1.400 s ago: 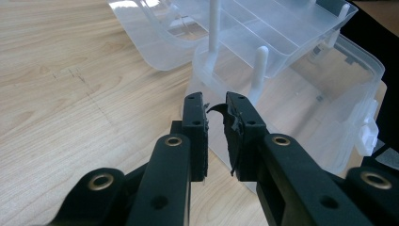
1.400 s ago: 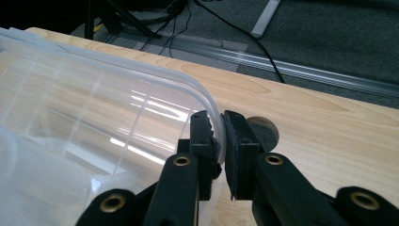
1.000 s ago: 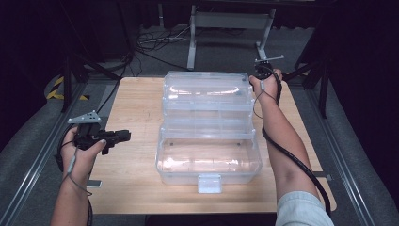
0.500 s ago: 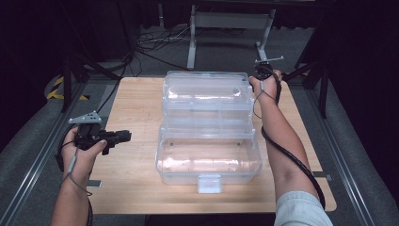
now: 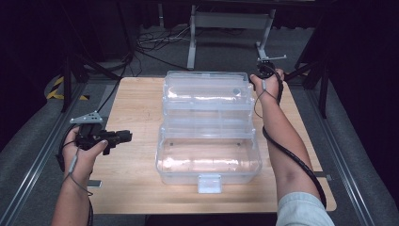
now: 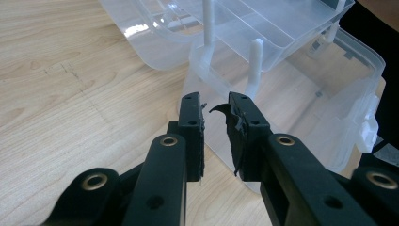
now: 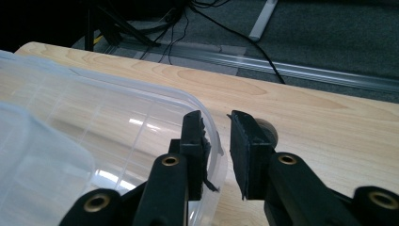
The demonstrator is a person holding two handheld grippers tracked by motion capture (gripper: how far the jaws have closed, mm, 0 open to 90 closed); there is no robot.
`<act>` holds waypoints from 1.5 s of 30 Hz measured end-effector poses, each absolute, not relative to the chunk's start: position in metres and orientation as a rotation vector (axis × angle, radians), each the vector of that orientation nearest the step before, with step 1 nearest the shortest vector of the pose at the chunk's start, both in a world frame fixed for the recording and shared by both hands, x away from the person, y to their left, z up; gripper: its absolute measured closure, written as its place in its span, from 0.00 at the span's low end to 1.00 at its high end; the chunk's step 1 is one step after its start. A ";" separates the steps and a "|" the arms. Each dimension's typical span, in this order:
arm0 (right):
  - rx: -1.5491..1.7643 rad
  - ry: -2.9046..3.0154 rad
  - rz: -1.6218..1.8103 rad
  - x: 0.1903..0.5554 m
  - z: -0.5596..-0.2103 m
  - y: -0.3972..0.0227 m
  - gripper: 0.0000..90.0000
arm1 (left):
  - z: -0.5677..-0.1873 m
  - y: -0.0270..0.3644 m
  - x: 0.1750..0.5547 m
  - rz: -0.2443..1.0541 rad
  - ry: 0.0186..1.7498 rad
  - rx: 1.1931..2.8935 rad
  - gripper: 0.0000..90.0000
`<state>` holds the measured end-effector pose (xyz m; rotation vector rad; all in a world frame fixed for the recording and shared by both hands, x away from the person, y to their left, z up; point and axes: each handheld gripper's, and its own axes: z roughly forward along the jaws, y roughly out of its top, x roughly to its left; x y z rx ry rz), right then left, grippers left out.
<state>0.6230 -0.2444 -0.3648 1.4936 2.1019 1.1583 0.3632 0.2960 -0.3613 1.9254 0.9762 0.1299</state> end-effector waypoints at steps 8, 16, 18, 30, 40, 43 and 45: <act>1.424 2.070 1.202 0.606 -0.338 -0.255 0.81 | -0.359 0.292 0.362 0.133 0.970 1.934 0.84; 1.330 2.043 1.286 0.570 -0.300 -0.276 0.79 | -0.356 0.283 0.363 0.136 0.947 1.952 0.83; 1.313 2.043 1.291 0.562 -0.294 -0.280 0.79 | -0.356 0.281 0.364 0.137 0.950 1.955 0.81; 1.212 2.081 1.356 0.509 -0.273 -0.302 0.74 | -0.354 0.280 0.364 0.137 0.951 1.962 0.75; 1.151 2.145 1.346 0.467 -0.266 -0.317 0.69 | -0.353 0.275 0.363 0.140 0.945 1.972 0.72; 1.144 2.151 1.354 0.460 -0.265 -0.318 0.69 | -0.353 0.275 0.363 0.139 0.943 1.975 0.72; 1.136 2.155 1.355 0.456 -0.264 -0.320 0.68 | -0.353 0.275 0.363 0.141 0.942 1.976 0.72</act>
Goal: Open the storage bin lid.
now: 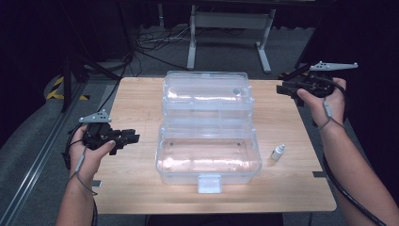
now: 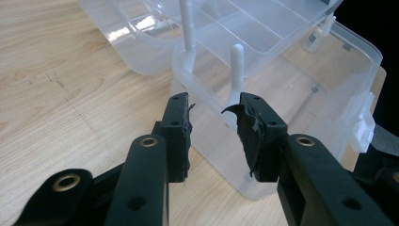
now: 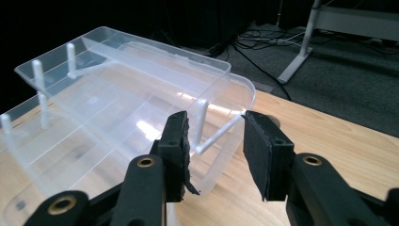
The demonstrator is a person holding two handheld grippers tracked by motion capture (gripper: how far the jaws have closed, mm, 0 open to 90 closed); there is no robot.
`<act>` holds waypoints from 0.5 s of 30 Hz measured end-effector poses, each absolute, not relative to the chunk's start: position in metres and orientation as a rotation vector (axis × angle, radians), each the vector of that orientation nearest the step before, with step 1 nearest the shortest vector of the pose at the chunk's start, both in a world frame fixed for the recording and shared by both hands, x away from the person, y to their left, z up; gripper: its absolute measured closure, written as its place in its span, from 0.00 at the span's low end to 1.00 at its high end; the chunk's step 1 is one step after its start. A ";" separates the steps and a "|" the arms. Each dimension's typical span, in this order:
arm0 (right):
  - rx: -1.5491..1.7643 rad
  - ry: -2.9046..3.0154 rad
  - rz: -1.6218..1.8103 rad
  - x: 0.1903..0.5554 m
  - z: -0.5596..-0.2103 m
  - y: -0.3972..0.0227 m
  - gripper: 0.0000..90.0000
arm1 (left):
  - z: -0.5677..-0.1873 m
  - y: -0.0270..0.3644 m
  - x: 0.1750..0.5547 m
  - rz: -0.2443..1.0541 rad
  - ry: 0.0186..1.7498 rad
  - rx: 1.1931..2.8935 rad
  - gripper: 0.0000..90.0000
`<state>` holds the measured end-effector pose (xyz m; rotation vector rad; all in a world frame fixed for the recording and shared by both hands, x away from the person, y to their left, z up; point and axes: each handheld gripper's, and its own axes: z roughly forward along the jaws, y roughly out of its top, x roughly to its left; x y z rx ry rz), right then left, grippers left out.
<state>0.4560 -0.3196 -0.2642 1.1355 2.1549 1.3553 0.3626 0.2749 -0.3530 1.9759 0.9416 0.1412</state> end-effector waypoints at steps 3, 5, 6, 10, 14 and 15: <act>1.119 2.179 1.358 0.442 -0.263 -0.324 0.67 | -0.353 0.276 0.362 0.138 0.946 1.971 0.72; 1.114 2.184 1.356 0.437 -0.263 -0.327 0.67 | -0.353 0.276 0.363 0.141 0.947 1.974 0.73; 1.113 2.185 1.353 0.434 -0.263 -0.328 0.66 | -0.353 0.276 0.363 0.139 0.949 1.975 0.73; 1.108 2.197 1.354 0.425 -0.262 -0.333 0.65 | -0.353 0.276 0.362 0.137 0.944 1.976 0.73; 1.099 2.217 1.345 0.419 -0.261 -0.335 0.64 | -0.353 0.276 0.362 0.140 0.945 1.974 0.73; 1.099 2.223 1.341 0.417 -0.261 -0.336 0.64 | -0.353 0.276 0.362 0.140 0.946 1.974 0.73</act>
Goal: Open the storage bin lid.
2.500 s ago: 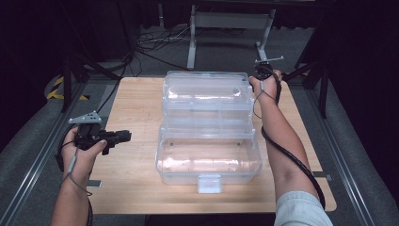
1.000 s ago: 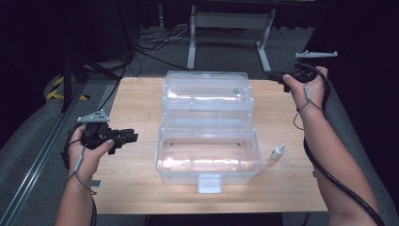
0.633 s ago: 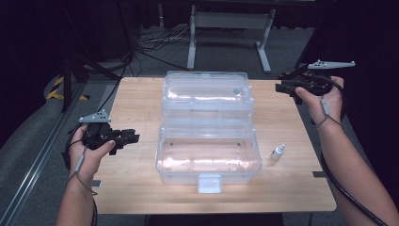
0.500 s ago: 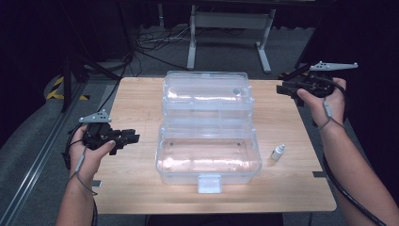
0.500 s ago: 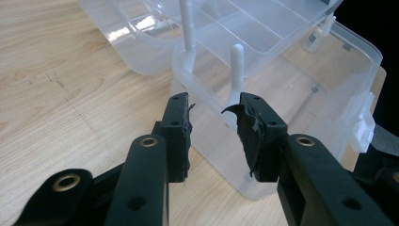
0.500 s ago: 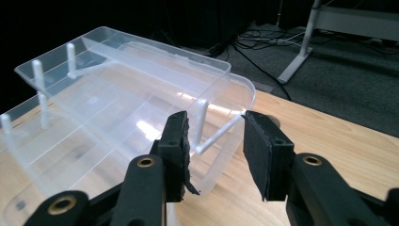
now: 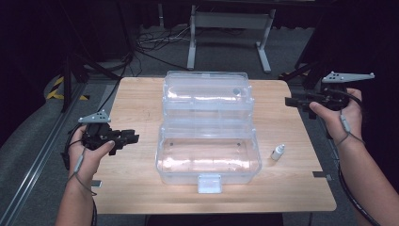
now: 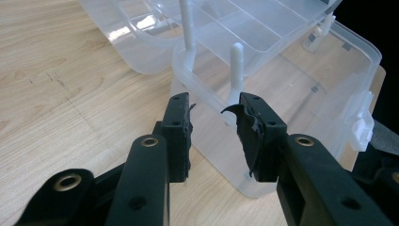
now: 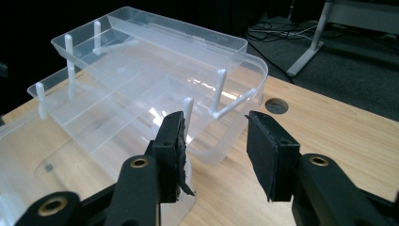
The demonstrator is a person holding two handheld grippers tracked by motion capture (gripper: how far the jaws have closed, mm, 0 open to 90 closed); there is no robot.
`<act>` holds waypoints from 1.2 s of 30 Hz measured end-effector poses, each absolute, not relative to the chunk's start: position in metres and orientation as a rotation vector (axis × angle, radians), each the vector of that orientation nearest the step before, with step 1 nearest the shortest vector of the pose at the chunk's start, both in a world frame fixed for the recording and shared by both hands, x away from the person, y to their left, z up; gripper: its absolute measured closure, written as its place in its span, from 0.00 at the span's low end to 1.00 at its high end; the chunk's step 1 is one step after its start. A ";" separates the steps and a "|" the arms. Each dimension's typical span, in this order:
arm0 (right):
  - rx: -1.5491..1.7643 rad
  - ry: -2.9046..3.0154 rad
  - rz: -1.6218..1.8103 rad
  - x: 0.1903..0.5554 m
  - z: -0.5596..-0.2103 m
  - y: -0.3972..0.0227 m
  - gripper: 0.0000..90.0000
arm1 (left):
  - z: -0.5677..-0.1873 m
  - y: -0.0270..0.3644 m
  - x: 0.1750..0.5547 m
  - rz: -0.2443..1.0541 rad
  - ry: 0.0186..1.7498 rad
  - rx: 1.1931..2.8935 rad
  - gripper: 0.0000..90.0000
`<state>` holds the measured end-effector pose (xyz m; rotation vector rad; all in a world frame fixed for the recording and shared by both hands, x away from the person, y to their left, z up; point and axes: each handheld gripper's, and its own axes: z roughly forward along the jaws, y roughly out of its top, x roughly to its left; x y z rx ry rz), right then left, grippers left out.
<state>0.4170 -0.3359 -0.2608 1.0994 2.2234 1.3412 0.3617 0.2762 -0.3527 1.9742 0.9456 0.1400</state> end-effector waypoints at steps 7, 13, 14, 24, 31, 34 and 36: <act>1.129 2.285 1.279 0.410 -0.266 -0.341 0.63 | -0.353 0.276 0.361 0.134 0.946 1.978 0.73; 1.145 2.351 1.204 0.409 -0.279 -0.339 0.62 | -0.355 0.278 0.361 0.129 0.955 1.981 0.72; 1.147 2.361 1.194 0.410 -0.281 -0.339 0.62 | -0.355 0.278 0.360 0.128 0.960 1.980 0.72; 1.174 2.457 1.084 0.414 -0.297 -0.332 0.61 | -0.357 0.283 0.352 0.132 0.983 1.980 0.72; 1.195 2.517 0.997 0.418 -0.310 -0.328 0.60 | -0.358 0.287 0.347 0.132 0.995 1.981 0.72; 1.199 2.538 0.960 0.420 -0.315 -0.326 0.59 | -0.358 0.288 0.346 0.135 1.002 1.977 0.72; 1.194 2.563 0.931 0.422 -0.318 -0.325 0.57 | -0.358 0.289 0.344 0.134 1.006 1.977 0.72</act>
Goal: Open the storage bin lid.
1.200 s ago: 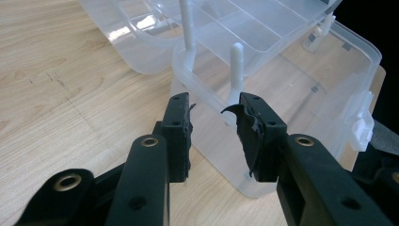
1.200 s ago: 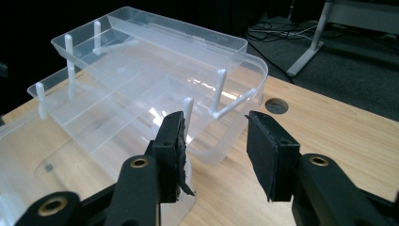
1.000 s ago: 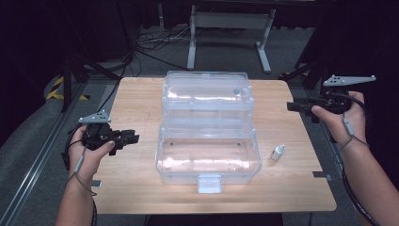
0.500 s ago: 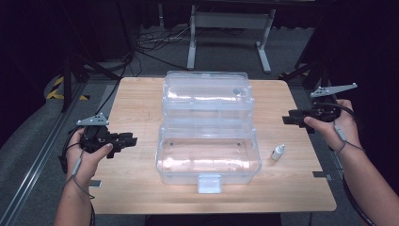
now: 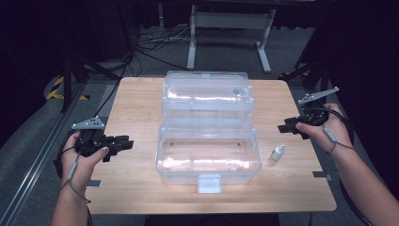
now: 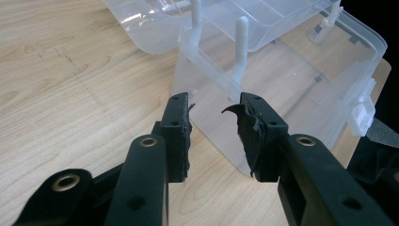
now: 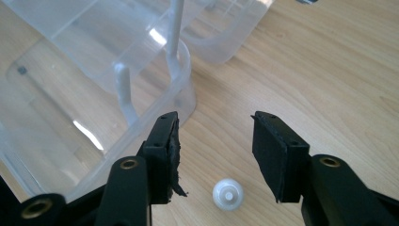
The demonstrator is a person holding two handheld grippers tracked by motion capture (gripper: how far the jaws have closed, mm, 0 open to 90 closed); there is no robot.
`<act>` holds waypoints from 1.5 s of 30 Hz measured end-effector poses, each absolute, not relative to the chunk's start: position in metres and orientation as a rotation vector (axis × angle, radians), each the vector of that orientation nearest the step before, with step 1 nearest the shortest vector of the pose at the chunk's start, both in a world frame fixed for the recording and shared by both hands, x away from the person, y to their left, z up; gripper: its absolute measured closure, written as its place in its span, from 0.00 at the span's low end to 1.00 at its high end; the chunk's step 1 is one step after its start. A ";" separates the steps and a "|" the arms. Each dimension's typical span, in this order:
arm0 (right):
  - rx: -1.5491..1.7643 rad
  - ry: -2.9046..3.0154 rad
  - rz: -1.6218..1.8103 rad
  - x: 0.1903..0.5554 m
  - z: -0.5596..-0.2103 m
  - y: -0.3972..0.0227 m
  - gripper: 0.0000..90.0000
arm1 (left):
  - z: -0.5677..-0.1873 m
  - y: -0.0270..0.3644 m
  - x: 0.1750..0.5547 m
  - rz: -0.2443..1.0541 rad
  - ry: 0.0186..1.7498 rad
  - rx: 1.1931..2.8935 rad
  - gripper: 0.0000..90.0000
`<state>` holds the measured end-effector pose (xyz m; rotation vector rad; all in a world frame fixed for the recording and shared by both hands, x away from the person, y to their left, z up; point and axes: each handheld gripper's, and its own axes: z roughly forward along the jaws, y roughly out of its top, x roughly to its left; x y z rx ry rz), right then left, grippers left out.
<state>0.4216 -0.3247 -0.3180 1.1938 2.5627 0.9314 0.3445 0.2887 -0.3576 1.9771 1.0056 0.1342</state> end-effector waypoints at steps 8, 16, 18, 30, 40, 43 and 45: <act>1.215 2.649 0.819 0.426 -0.332 -0.321 0.55 | -0.359 0.291 0.341 0.130 1.014 1.983 0.72; 1.226 2.727 0.695 0.430 -0.343 -0.318 0.52 | -0.360 0.293 0.338 0.133 1.022 1.988 0.72; 1.230 2.735 0.669 0.432 -0.346 -0.317 0.52 | -0.360 0.293 0.338 0.134 1.023 1.990 0.72; 1.230 2.803 0.562 0.436 -0.362 -0.313 0.51 | -0.361 0.293 0.338 0.135 1.022 1.992 0.72; 1.236 2.834 0.509 0.441 -0.371 -0.313 0.50 | -0.360 0.294 0.337 0.136 1.020 1.988 0.72; 1.233 2.847 0.492 0.442 -0.374 -0.312 0.51 | -0.360 0.294 0.337 0.134 1.022 1.991 0.72; 1.227 2.855 0.478 0.443 -0.377 -0.312 0.51 | -0.360 0.295 0.337 0.134 1.023 1.989 0.72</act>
